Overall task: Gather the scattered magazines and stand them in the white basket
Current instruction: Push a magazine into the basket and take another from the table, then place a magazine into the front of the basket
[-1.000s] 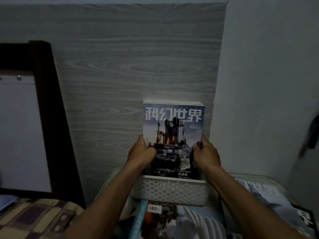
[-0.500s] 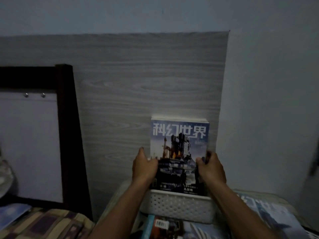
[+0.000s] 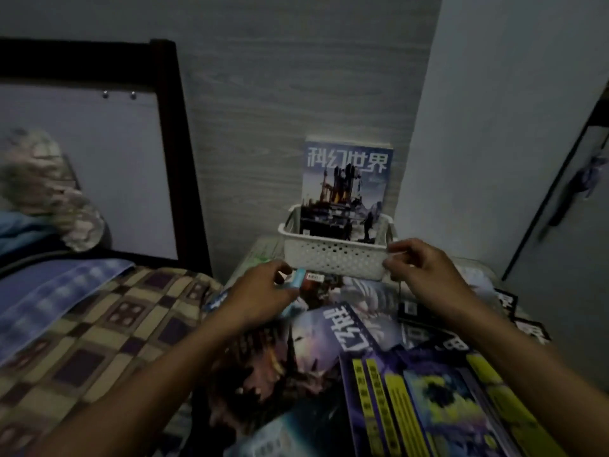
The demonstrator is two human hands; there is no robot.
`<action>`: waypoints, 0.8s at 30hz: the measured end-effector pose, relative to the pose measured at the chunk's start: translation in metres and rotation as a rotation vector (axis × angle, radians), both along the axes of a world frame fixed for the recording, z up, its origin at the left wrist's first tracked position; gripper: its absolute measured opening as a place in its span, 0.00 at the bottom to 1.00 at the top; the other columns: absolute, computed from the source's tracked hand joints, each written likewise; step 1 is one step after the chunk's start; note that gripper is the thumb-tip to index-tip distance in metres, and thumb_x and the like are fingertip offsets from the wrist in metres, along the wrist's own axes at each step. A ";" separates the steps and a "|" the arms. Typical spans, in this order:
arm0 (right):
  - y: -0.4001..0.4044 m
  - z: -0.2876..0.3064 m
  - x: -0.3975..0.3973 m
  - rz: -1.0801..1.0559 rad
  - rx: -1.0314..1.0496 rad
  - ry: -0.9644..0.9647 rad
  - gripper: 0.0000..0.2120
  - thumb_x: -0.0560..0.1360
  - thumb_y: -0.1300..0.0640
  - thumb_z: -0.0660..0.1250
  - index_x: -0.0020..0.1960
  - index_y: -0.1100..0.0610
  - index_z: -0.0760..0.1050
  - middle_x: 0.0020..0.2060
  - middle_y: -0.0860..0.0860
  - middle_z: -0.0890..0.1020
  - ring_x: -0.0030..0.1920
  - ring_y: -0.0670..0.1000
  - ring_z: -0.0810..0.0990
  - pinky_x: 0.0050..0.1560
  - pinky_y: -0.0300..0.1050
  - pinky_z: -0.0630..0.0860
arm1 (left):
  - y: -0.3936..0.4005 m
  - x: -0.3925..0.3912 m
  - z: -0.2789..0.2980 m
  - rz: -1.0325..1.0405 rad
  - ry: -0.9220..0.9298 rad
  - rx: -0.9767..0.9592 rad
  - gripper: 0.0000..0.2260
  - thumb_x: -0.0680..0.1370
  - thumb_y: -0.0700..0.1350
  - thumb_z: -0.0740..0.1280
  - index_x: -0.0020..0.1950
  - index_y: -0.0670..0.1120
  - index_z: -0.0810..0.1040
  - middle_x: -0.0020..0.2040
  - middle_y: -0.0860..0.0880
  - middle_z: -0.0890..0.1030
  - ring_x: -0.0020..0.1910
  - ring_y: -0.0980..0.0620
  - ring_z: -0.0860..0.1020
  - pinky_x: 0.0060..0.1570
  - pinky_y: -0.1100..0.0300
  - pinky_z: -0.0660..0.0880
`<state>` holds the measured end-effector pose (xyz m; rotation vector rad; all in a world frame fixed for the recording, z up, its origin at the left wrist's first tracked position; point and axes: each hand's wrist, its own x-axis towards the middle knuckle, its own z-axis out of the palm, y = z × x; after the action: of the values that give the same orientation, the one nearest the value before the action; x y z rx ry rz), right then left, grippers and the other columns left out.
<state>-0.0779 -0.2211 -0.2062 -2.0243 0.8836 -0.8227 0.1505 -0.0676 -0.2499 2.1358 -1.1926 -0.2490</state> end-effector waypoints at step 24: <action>0.086 -0.032 -0.064 0.254 0.178 0.110 0.21 0.71 0.57 0.74 0.60 0.44 0.73 0.55 0.43 0.81 0.48 0.45 0.83 0.46 0.43 0.81 | 0.075 -0.049 0.084 -0.182 -0.558 -0.174 0.07 0.76 0.55 0.67 0.42 0.62 0.70 0.38 0.60 0.78 0.37 0.62 0.75 0.33 0.63 0.68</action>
<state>-0.1416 -0.1348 -0.2378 -1.9864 0.7126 -0.4795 0.1019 0.0076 -0.1656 2.0012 -1.6544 0.3887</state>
